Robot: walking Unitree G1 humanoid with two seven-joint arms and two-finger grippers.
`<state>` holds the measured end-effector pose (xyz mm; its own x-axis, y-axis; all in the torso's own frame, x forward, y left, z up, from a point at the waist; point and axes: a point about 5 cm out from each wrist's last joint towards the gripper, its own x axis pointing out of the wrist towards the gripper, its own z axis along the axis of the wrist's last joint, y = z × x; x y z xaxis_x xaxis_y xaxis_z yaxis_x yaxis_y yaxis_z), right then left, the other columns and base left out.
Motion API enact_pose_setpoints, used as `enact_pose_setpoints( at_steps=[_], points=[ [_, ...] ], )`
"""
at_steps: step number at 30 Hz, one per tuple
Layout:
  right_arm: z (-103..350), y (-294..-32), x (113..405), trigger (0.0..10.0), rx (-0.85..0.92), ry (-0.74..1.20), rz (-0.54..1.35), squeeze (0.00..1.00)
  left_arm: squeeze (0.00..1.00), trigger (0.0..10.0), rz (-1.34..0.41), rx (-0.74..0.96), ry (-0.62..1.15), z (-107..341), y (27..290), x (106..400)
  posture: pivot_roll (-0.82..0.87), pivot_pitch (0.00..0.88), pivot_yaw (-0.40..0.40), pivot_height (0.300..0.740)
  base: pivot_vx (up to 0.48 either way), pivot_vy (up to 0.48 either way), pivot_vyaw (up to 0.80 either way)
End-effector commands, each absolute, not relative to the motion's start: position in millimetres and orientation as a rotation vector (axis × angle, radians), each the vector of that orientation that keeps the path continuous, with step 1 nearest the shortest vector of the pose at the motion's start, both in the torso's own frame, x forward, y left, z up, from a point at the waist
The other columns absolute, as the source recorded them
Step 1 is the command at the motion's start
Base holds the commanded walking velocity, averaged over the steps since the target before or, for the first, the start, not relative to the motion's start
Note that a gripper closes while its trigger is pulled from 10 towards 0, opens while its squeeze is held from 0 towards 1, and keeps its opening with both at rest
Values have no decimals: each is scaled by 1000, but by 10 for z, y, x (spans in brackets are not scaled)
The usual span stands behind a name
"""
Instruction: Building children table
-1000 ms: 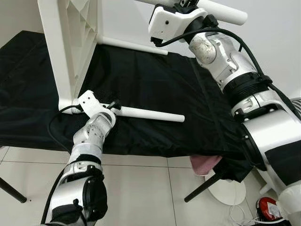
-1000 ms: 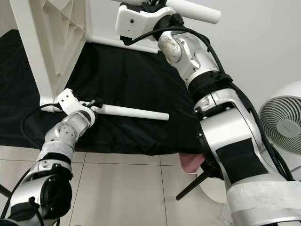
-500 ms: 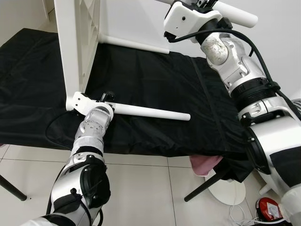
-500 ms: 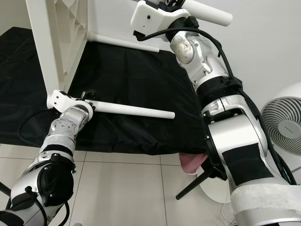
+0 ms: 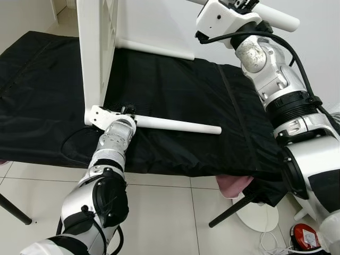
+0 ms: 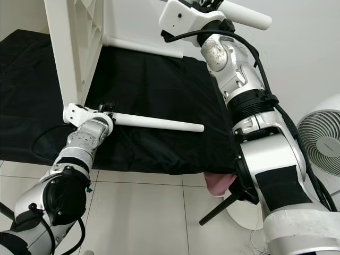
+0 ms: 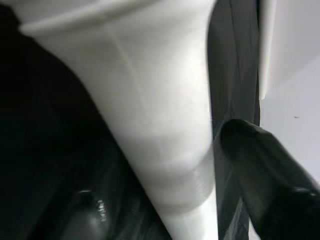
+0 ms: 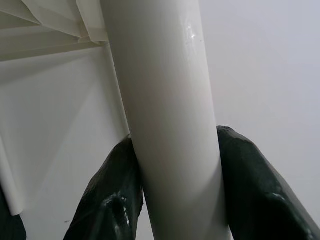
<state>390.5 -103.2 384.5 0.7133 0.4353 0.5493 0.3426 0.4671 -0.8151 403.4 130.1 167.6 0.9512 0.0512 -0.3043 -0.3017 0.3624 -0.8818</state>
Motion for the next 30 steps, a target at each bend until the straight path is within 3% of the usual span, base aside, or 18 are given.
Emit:
enact_pose_setpoints(
  at_steps=[1, 16, 22, 30],
  points=[
    [4161, -1176, 3767, 0, -858, -930, -48, 0, 0, 0, -106, -1193, 65, 2197, 970, 4135, -44, 0, -92, 740, 0, 0, 0],
    [4204, -1187, 3698, 0, -780, -949, -55, 0, 0, 0, -169, -1187, -37, 2431, 1014, 4200, -52, 0, -90, 740, 0, 0, 0],
    [4202, -1263, 3626, 0, -752, -962, -92, 0, 0, 0, -190, -1122, -179, 2740, 1212, 4215, -49, 0, -93, 740, 0, 0, 0],
    [4005, -1631, 3491, 0, -766, -903, -239, 0, 0, 0, -228, -997, -414, 3378, 1492, 4061, -14, 0, -129, 740, 0, 0, 0]
  ],
)
